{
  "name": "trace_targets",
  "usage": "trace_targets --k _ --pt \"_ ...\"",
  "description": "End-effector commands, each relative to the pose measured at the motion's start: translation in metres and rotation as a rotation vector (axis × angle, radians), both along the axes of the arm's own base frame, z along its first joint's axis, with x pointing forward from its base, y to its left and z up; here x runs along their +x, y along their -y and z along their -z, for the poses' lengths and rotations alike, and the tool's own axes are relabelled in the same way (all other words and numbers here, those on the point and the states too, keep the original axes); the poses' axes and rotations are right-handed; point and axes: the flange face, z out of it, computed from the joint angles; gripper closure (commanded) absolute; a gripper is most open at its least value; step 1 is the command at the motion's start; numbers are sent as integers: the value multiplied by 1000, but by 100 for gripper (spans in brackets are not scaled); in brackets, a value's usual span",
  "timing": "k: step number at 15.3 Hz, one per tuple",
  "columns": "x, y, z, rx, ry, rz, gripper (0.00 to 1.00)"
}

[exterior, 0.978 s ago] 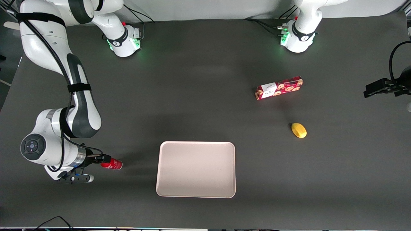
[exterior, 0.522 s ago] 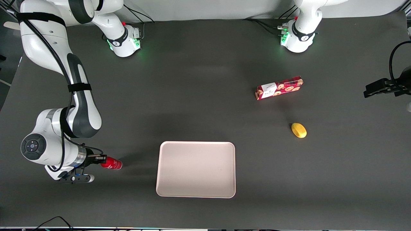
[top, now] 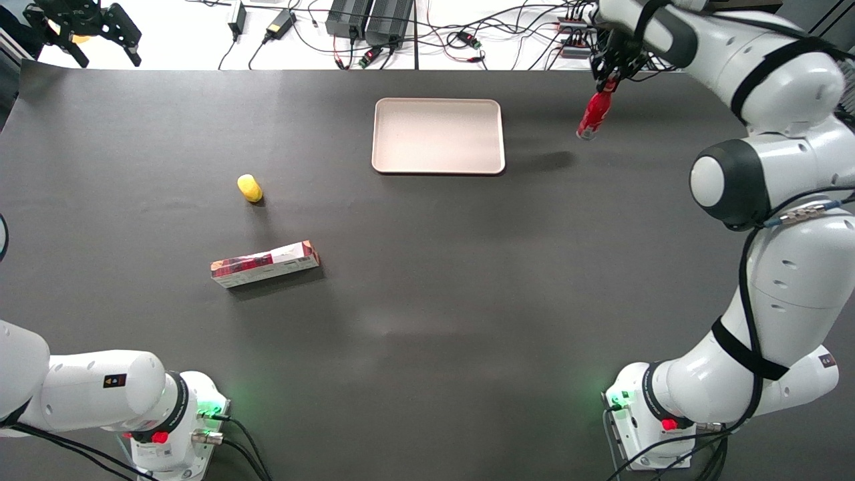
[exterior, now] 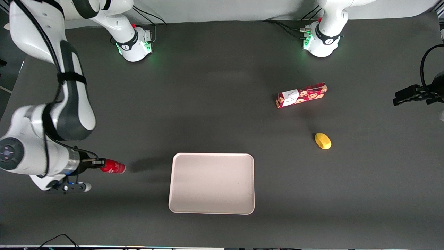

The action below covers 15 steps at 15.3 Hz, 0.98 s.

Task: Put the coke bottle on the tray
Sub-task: 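Lift the bottle with the right gripper and carry it toward the tray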

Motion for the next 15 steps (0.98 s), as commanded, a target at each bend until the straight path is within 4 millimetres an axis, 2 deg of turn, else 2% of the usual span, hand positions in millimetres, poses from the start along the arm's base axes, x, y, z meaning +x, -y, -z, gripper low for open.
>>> trace_targets --k 1,3,6,8,11,13,15 --pt "-25 -11 -80 -8 -28 -21 100" --pt "-36 -24 -107 0 -29 -18 100" --pt "-49 -81 -148 15 8 50 100" --pt "-53 -117 -151 40 25 107 100" --pt "-42 -164 -132 84 67 202 100" --pt "-23 -185 -96 104 103 249 100" --pt "-3 -198 -50 124 132 303 100"
